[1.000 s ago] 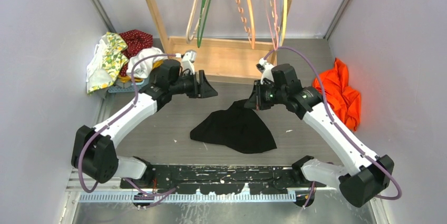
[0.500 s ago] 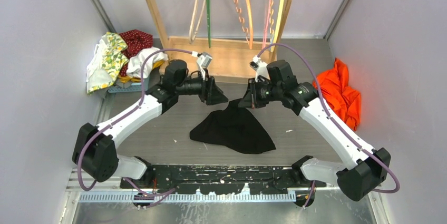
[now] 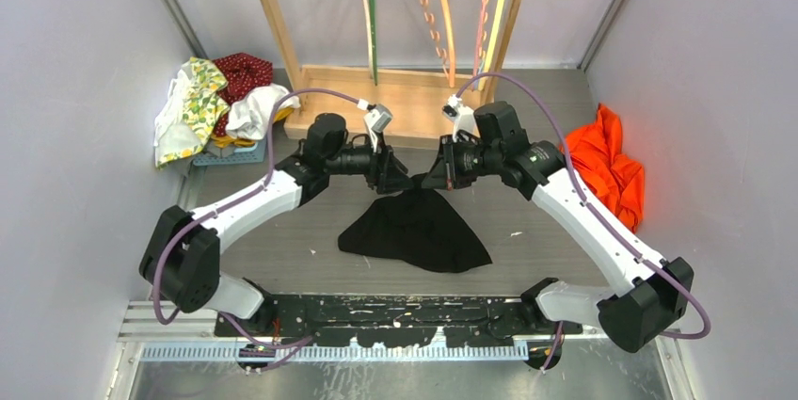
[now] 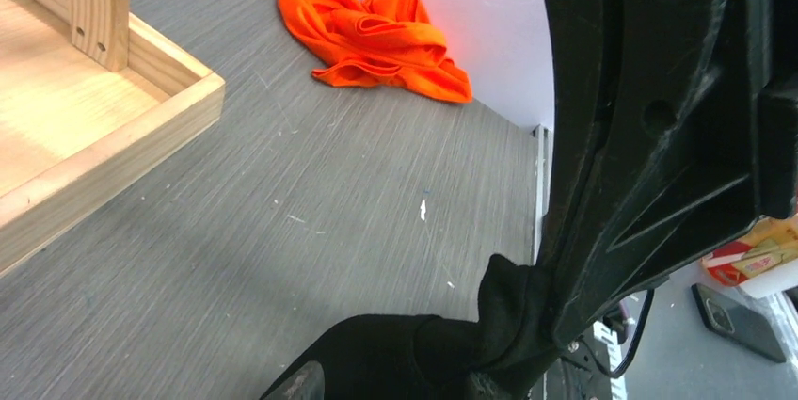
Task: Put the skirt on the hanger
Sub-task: Flatten out the skirt at the center of the board.
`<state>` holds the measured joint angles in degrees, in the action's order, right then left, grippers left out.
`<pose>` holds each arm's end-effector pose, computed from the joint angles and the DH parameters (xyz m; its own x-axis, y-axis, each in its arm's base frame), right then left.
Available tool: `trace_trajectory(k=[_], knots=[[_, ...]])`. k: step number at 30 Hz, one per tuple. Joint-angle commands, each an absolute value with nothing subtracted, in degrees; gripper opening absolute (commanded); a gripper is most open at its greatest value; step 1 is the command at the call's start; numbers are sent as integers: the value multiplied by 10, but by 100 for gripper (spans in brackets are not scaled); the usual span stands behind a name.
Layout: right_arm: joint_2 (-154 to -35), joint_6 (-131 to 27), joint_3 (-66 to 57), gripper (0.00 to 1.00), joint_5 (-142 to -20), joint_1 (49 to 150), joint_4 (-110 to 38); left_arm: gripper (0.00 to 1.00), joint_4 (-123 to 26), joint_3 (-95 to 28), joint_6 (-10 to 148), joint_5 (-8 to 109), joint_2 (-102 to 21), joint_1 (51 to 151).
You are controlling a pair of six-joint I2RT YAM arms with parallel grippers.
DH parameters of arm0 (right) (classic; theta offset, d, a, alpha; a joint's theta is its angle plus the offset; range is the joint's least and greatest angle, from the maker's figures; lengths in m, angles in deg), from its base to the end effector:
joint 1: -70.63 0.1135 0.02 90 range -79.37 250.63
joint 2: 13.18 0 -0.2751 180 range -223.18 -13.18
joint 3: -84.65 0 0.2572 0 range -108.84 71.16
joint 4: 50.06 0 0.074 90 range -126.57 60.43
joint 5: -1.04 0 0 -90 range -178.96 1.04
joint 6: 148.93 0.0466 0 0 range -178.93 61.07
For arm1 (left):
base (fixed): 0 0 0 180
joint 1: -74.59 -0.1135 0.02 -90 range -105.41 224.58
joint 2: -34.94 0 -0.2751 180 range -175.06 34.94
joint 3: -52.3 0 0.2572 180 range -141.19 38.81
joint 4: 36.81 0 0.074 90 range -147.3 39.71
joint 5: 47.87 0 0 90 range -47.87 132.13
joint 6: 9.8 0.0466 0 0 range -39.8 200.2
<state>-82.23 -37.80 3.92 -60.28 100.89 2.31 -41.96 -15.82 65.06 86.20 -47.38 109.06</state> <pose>0.2138 0.1507 0.3476 -0.7979 -0.0994 -0.5945 -0.5026 0.6542 0.5652 0.2570 -0.2157 0.2874 -0.5112 0.1233 -0.8506 0.8434 0.2622 -0.4689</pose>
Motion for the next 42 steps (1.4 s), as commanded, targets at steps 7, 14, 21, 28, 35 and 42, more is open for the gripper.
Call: trace_trajectory(k=[7,14,21,28,35,42], knots=[[-829,-380,10,1,-593,1011,3,43,-333,-168,663,859,-497,1113],[-827,-381,10,1,-623,1011,15,6,-375,-163,674,834,-470,1114],[-829,-378,20,10,-654,1011,17,1,-514,-157,700,736,-390,1113],[-836,-359,46,56,-682,1011,-15,0,-656,-168,703,632,-309,1113],[-817,-332,179,75,-734,1005,-103,0,-717,-148,694,581,-279,1111],[-805,-290,286,79,-779,962,-195,0,-739,-159,681,540,-285,1107]])
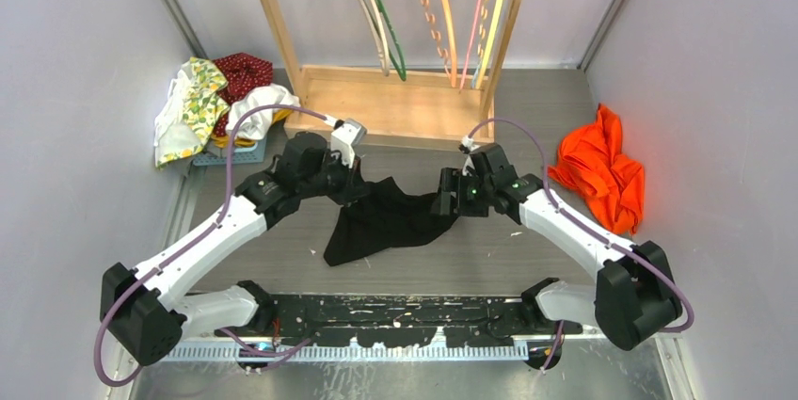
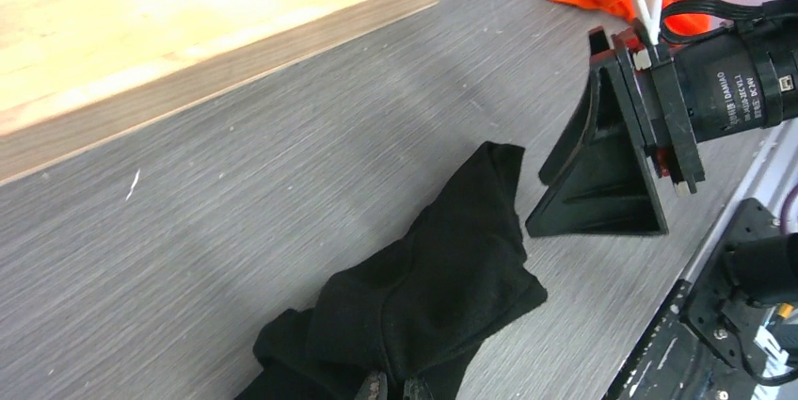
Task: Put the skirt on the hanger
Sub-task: Flatten out the skirt at the center of the board.
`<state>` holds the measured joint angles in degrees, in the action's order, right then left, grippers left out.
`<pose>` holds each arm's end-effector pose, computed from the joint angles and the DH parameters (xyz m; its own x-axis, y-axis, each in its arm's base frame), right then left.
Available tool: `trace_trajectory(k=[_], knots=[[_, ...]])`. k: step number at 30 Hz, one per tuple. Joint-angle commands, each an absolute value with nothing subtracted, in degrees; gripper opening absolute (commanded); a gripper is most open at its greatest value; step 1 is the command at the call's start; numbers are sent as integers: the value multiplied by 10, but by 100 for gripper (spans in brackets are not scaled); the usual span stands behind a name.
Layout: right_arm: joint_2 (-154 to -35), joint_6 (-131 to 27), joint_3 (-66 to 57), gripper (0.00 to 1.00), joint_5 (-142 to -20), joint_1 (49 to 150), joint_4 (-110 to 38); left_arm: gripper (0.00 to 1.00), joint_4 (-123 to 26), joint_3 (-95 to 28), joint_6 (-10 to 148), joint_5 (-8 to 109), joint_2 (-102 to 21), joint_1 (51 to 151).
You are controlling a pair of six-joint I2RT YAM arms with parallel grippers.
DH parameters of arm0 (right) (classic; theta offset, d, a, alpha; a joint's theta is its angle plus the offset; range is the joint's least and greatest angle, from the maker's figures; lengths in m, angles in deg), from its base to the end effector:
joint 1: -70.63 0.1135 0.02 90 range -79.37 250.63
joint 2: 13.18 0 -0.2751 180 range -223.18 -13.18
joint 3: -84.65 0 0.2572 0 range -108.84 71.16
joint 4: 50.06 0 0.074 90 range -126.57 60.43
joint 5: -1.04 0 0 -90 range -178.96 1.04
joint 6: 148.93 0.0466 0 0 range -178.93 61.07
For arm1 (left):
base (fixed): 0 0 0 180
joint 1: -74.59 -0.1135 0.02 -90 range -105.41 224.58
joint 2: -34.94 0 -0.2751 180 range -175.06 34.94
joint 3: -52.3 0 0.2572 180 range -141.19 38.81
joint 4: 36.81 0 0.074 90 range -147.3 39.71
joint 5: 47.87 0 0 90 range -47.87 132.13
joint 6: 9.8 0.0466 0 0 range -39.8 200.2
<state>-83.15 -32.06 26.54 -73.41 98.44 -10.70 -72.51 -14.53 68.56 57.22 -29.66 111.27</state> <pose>0.2170 0.1286 0.2264 -0.8853 0.0253 -0.4643 -0.2218 0.8546 0.4695 0.1999 -0.1640 0.3064 -0.5847 0.1926 -0.7881 0.6462 0.6978 -0.3089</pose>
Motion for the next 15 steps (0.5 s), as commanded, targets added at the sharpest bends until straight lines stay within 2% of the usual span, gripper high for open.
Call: trace_trajectory(k=[1,6,15], knots=[[-808,-286,292,79,-787,954,-200,0,-742,-160,682,539,-287,1106],[-823,-275,320,73,-786,913,-240,0,-741,-160,681,536,-292,1102],[-848,-276,342,67,-785,907,-275,0,-743,-164,682,537,-303,1090]])
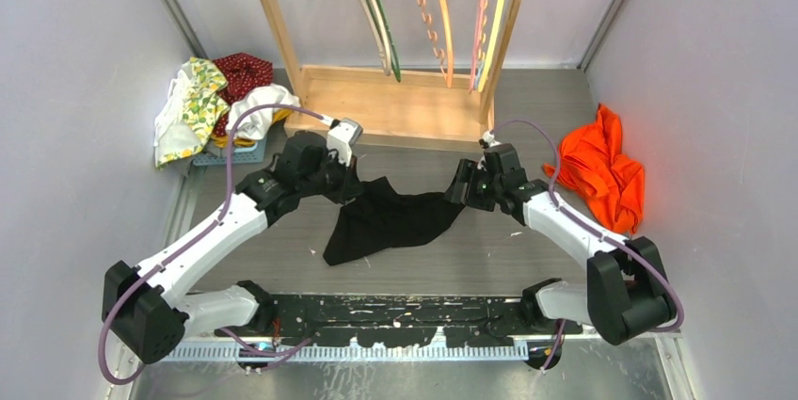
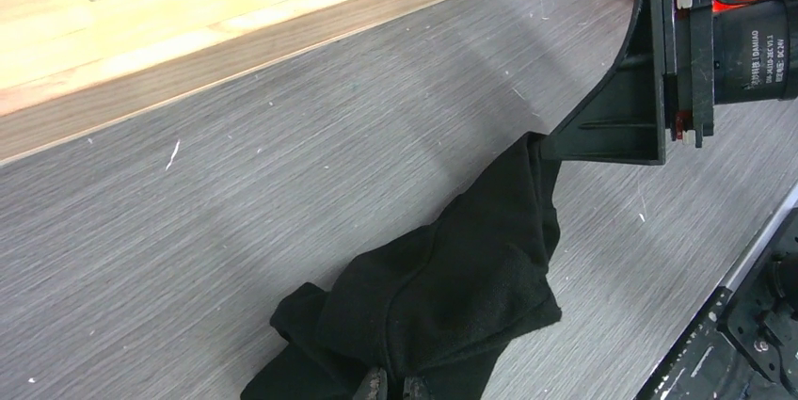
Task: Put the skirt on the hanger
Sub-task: Flatten out the skirt at the center of the board.
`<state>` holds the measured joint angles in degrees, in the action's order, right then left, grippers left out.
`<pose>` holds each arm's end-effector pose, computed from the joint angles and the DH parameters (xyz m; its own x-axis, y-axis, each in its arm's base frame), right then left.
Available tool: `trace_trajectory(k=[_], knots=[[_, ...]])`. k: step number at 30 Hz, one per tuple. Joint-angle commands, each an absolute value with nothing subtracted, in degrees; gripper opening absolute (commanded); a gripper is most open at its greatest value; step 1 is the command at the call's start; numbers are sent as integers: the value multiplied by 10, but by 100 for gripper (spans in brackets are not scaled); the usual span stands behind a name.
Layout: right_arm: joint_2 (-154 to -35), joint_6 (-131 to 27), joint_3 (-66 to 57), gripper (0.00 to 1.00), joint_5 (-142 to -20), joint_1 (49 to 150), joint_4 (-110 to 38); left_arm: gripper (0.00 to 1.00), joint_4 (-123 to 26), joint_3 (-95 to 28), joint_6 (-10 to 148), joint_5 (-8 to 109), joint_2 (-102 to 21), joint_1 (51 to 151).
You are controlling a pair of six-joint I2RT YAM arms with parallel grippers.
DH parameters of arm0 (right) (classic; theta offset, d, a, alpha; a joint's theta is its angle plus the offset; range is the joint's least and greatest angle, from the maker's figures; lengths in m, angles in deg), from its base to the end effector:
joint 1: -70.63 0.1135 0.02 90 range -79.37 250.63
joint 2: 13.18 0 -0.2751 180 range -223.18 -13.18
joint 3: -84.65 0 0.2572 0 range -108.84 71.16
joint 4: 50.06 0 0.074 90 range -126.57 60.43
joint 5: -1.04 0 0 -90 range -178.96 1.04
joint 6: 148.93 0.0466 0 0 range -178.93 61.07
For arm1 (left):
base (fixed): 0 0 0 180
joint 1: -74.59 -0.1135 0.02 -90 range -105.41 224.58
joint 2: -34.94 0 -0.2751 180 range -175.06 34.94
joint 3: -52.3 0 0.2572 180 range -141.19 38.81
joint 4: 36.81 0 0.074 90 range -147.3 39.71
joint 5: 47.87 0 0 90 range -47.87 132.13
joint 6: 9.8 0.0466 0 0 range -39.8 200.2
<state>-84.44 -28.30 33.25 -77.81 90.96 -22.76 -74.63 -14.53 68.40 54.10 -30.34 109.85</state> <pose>0.2359 0.0970 0.1989 -0.8281 0.2263 -0.5128 -0.0491 0.8821 0.4684 0.2055 -0.1571 0.2996 -0.6163 0.1907 -0.7641 0.5877 0.7573 -0.2850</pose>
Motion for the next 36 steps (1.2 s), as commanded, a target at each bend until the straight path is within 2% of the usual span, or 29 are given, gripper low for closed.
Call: trace_trajectory(k=[1,16,19,21,23,25,30,36], knots=[[-850,-275,344,66,-782,906,-279,0,-745,-165,682,537,-305,1087],[-873,-258,382,60,-749,904,-341,0,-742,-164,674,543,-324,1054],[-879,-254,382,51,-741,904,-363,0,-741,-163,674,546,-325,1054],[-879,-254,376,38,-742,904,-369,0,-739,-161,674,544,-325,1054],[-874,-258,370,21,-747,904,-370,0,-739,-163,671,545,-328,1053],[-860,-260,368,12,-748,904,-365,0,-743,-166,668,545,-328,1052],[-764,-272,352,3,-737,904,-295,0,-784,-199,649,529,-304,1052],[-643,-305,256,1,-703,905,-125,0,-869,-282,615,511,-244,1052]])
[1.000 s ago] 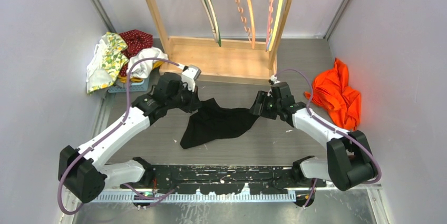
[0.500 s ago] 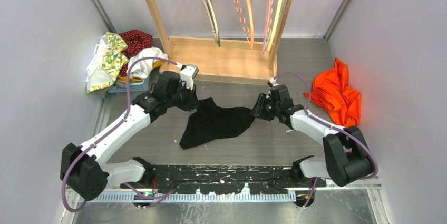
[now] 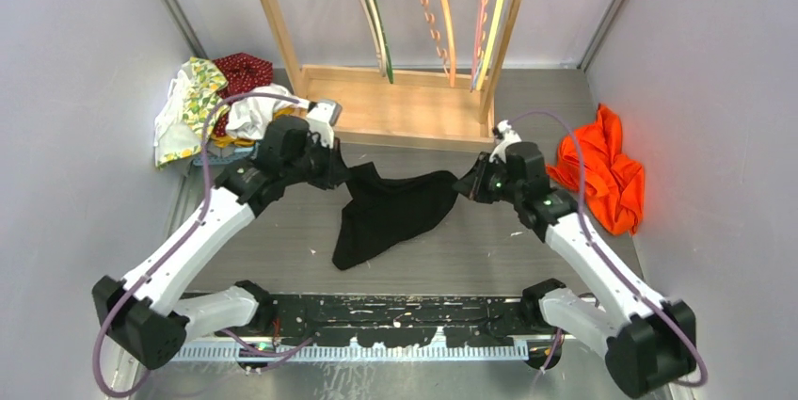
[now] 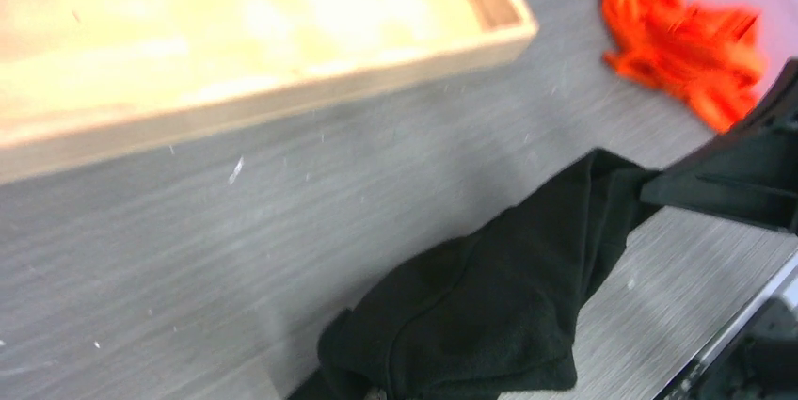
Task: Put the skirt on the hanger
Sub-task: Flatten out the skirt at the center of the board.
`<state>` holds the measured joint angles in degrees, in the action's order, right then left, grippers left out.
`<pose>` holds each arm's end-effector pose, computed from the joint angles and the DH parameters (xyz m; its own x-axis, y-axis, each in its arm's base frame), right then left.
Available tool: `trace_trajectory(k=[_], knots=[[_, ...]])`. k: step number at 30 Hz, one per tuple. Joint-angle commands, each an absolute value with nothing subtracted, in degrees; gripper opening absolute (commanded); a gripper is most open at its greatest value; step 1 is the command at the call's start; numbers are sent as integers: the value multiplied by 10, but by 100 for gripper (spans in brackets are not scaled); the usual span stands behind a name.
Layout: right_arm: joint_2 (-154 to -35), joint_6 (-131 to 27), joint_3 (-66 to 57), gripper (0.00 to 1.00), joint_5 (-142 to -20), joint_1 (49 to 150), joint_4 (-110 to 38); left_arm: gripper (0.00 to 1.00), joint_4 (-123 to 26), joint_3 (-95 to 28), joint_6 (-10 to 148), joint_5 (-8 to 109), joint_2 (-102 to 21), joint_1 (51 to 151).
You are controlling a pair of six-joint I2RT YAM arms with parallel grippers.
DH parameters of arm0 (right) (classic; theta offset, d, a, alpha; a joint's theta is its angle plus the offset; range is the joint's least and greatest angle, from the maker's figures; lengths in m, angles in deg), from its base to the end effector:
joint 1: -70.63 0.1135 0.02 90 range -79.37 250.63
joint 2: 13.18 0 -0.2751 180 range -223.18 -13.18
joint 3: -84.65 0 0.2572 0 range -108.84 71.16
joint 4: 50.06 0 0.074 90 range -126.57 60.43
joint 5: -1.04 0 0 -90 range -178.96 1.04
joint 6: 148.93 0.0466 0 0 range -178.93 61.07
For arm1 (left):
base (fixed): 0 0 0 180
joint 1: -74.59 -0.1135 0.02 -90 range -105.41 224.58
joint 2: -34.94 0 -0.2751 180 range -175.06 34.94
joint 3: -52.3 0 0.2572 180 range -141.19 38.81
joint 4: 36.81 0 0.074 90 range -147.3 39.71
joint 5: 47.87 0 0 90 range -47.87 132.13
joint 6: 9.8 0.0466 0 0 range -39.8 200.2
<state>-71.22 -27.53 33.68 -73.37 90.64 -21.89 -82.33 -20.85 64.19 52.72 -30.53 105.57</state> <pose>0.2088 0.0893 0.2466 -0.7420 0.2639 -0.6163 -0.1749 0.8113 0.5579 0.2145 -0.1388 0.3246 -0.6794 0.0917 -0.7280 0.4609 0.8253 -0.3262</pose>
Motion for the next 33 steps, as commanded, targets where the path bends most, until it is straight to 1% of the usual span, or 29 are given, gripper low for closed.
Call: trace_trajectory(k=[1,5,10,16,19,24,27,33], knots=[[-626,-310,241,1,-694,904,-104,0,-881,-294,608,508,-232,1052],[-581,-326,179,1,-648,905,-28,0,-912,-343,584,515,-184,1052],[-543,-322,107,1,-562,905,35,1,-949,-410,557,539,-147,1052],[-524,-305,29,1,-503,905,80,2,-963,-447,532,563,-129,1052],[-535,-298,17,1,-513,905,87,2,-970,-448,529,555,-135,1052],[-571,-285,44,1,-528,905,64,1,-985,-412,536,480,-152,1052],[-572,-286,39,1,-514,905,55,0,-978,-392,525,480,-141,1052],[-563,-299,12,1,-457,905,68,1,-987,-402,501,511,-97,1052]])
